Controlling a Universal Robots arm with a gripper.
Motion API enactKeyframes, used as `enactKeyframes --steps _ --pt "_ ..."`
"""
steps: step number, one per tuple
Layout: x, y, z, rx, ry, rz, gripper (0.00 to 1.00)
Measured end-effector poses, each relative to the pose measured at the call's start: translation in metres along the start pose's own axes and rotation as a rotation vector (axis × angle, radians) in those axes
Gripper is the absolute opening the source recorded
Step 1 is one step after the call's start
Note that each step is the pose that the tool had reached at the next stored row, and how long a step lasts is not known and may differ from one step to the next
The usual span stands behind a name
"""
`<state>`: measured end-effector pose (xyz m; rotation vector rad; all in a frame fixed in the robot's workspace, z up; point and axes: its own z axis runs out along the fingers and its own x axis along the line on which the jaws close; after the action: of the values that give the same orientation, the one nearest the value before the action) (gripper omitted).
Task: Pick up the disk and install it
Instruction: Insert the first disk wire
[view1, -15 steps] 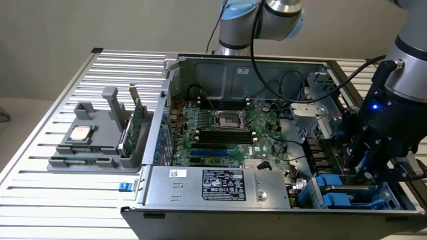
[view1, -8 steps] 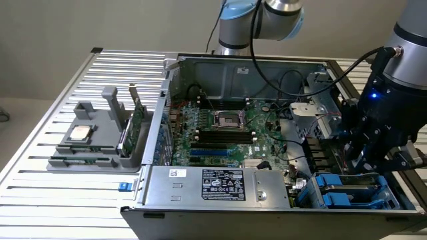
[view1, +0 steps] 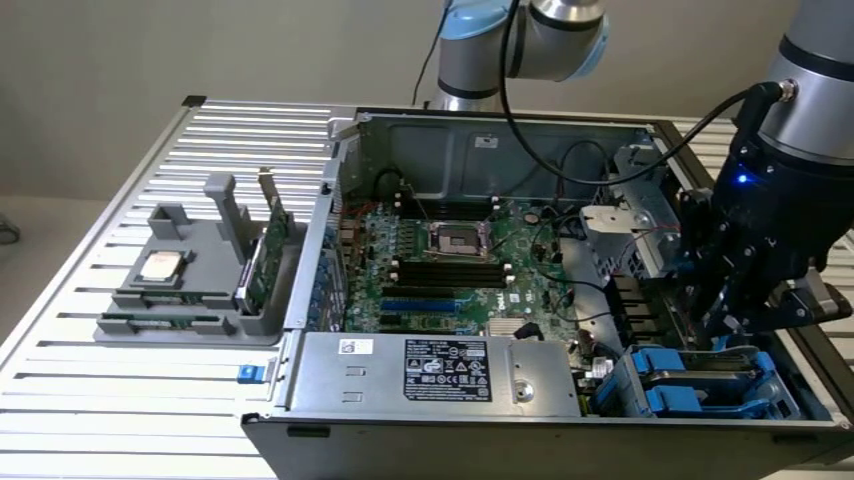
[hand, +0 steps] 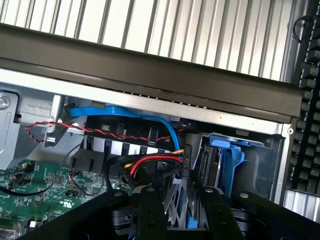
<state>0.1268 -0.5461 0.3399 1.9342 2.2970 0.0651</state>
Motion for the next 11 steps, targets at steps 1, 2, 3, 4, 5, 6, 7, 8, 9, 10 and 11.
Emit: enactKeyframes --steps 1,2,3,4,5,6,7,8,9,10,11 --pt "0.0012 0.0003 -0.0006 -0.0003 -0.0001 0.0 0.33" --pt "0.0022 0.0006 -0.0013 -0.0005 -0.0002 0.0 0.33" --pt "0.0032 0.0009 -0.0021 -0.0011 -0.0003 0.0 0.33" --pt "0.0043 0.0011 -0.0028 -0.0024 -0.0005 0.0 0.33" --pt "0.0051 0.0013 -0.0036 -0.0039 -0.001 0.0 0.33" --pt "0.0056 0.0016 -0.0043 -0.005 -0.0014 0.0 0.33" --pt "0.0062 0.0017 -0.0049 -0.0065 -0.0018 0.0 0.33" --pt "0.0068 0.0019 -0.0054 -0.0089 -0.0026 0.0 0.33" --pt "0.0071 0.0021 -0.0056 -0.0112 -0.0032 0.0 0.33" --pt "0.0073 0.0021 -0.0057 -0.0152 -0.0041 0.001 0.33" --pt "0.0076 0.0022 -0.0058 -0.02 -0.0061 0.001 0.33"
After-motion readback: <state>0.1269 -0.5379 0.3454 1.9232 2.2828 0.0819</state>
